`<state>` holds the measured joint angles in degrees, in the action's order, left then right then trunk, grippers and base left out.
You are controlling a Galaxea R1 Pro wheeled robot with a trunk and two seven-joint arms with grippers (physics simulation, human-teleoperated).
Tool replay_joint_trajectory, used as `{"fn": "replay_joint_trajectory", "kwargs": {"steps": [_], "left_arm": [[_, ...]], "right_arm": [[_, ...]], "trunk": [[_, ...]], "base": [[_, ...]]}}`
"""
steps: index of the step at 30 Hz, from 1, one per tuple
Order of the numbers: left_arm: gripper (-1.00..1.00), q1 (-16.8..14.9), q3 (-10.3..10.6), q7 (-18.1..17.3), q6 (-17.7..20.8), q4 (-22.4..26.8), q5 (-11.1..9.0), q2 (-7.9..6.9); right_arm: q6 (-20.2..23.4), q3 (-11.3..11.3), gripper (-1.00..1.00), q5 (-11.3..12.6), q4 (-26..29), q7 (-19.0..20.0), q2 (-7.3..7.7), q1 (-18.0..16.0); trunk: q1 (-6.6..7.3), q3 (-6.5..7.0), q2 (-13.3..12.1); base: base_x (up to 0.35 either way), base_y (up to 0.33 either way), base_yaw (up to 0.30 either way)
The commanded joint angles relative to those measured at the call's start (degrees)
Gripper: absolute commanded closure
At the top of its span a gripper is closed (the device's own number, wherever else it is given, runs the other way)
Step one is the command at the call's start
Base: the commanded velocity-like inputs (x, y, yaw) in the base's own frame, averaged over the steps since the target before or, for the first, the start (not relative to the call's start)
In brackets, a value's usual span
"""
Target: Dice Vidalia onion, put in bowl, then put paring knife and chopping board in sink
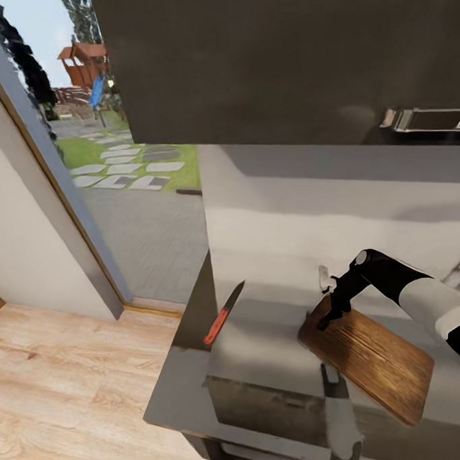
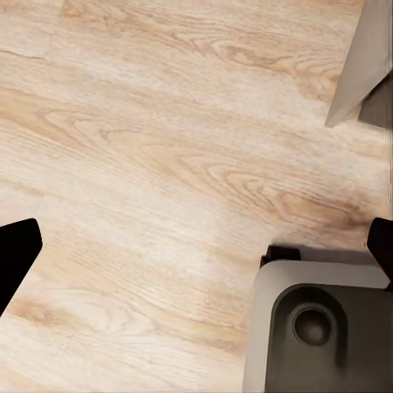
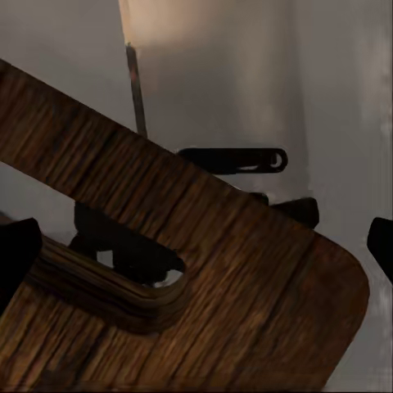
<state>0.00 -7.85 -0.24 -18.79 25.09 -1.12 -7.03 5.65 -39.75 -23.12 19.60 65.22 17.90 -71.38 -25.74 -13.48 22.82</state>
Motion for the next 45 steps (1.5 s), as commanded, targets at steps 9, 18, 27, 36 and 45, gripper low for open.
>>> {"fn": "replay_joint_trajectory", "kwargs": {"steps": [9,18,27,36,45], "left_arm": [[-1.0,0.0,-0.1,0.0,-0.1,0.1,-0.1,0.0],[-1.0,0.0,-0.1,0.0,-0.1,0.1,-0.1,0.0],[-1.0,0.0,-0.1,0.0,-0.1,0.2,-0.1,0.0],[-1.0,0.0,-0.1,0.0,-0.1,0.2,-0.1,0.0],[-1.0,0.0,-0.1,0.0,-0.1,0.1,-0.1,0.0]], "right_arm": [[0.6,0.0,-1.0,-0.1,0.2,0.2,-0.01,0.0],[0.6,-0.1,-1.0,-0.1,0.2,0.1,-0.11,0.0],[0.7,-0.1,-1.0,-0.1,0.2,-0.8,-0.19,0.0],[0.7,-0.1,-1.0,-0.1,0.2,-2.3,-0.23,0.0],[0.7,-0.1,-1.0,0.0,0.2,-3.4,-0.23,0.0]], "trunk": [[-0.05,-0.89,0.1],[-0.05,-1.31,0.1],[-0.05,-1.33,0.1],[-0.05,-1.38,0.1],[-0.05,-1.77,0.1]], "base": [[0.063,-0.064,0.0],[0.001,-0.001,0.0],[0.0,0.0,0.0],[0.0,0.0,0.0],[0.0,0.0,0.0]]}}
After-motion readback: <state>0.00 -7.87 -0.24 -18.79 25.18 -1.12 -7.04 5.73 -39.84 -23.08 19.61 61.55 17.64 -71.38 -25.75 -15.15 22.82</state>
